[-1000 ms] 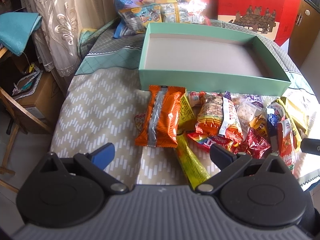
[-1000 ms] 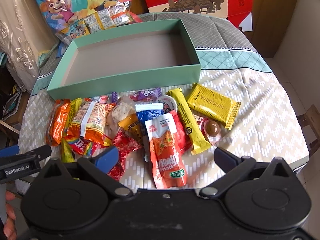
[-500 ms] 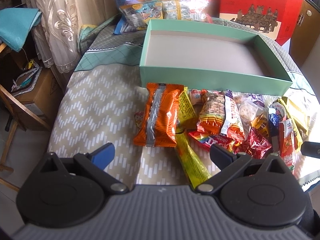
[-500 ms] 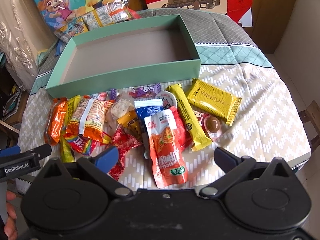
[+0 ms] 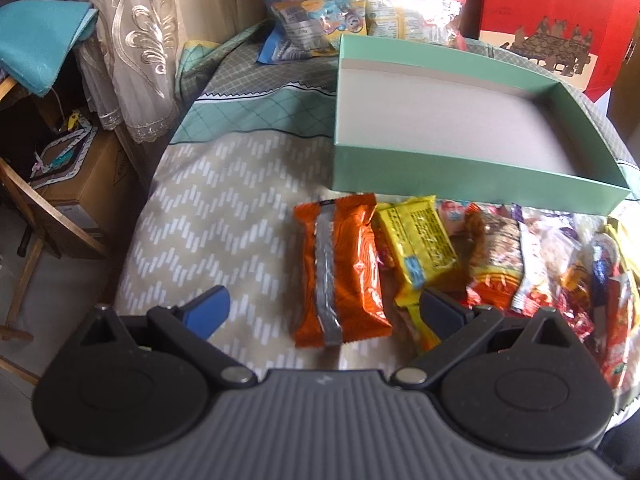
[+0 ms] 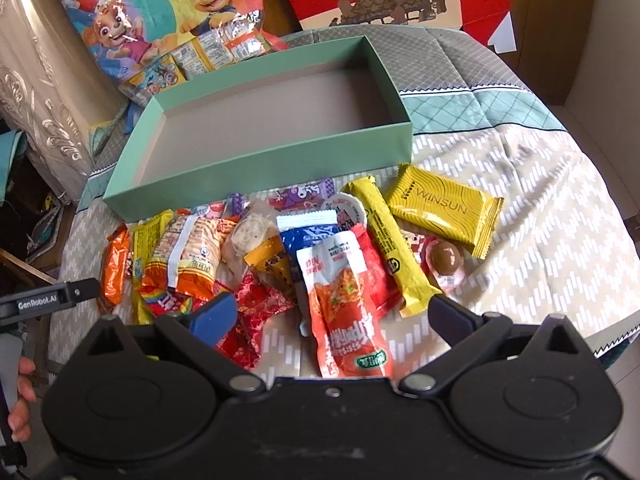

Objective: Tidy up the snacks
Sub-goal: 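Grasp the orange wafer pack with the left tool while the right tool grasps the orange-white biscuit pack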

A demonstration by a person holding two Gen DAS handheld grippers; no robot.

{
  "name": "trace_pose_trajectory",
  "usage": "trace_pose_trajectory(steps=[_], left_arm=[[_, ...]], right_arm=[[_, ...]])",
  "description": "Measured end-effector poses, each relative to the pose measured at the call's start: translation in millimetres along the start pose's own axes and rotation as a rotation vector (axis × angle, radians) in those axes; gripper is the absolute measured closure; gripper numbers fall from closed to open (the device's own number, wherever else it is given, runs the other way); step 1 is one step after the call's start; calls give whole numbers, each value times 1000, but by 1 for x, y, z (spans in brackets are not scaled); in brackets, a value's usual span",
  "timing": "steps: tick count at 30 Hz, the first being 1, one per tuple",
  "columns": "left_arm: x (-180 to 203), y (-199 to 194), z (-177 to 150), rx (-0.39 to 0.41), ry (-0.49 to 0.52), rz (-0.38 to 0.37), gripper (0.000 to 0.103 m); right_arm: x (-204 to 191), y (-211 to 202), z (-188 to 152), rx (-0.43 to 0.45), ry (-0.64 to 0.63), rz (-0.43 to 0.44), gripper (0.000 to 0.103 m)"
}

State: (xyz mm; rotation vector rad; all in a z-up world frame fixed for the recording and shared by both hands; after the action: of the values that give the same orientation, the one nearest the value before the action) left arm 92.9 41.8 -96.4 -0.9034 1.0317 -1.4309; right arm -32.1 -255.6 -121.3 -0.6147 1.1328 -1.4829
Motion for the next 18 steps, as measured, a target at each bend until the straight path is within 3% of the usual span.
trace_pose_trajectory(steps=[5, 6, 8, 9, 10, 12, 14, 16, 18], left_arm=[[-9, 24, 13, -26, -25, -2, 1], [-12, 29, 14, -32, -35, -7, 6], [-13, 38, 15, -56, -47, -40, 32], [-12, 42, 15, -68, -51, -79, 52], [-12, 44, 14, -69, -56, -107, 59], [-12, 44, 12, -48, -42, -102, 59], [-13, 44, 9, -51, -34, -112, 59], [-18, 46, 7, -57, -41, -118, 58], [-26, 48, 7, -66, -55, -110, 57]], right_arm=[[-16, 9, 9, -47, -43, 2, 0], [-21, 12, 13, -58, -47, 2, 0], [-30, 17, 21, -71, -53, 21, 0], [-36, 19, 26, -77, -51, 39, 0], [-43, 21, 31, -80, -51, 65, 0], [-60, 26, 42, -81, -56, 120, 0], [-76, 32, 51, -86, -71, 138, 8], [-93, 42, 58, -104, -89, 157, 22], [-106, 54, 64, -125, -101, 152, 27]])
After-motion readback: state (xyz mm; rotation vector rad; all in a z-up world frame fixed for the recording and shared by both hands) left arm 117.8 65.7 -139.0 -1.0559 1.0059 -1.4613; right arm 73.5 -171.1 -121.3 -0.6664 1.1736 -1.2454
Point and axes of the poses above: each gripper's, at about its wrist camera, not at the fingertips, and y roughly the way its jaws point, x to its right, z to its top, the point moved 8 cm from there along y, roughly the way its jaws point, and after that the axes turned 12 degrees about -x, right-handed, at the moved point
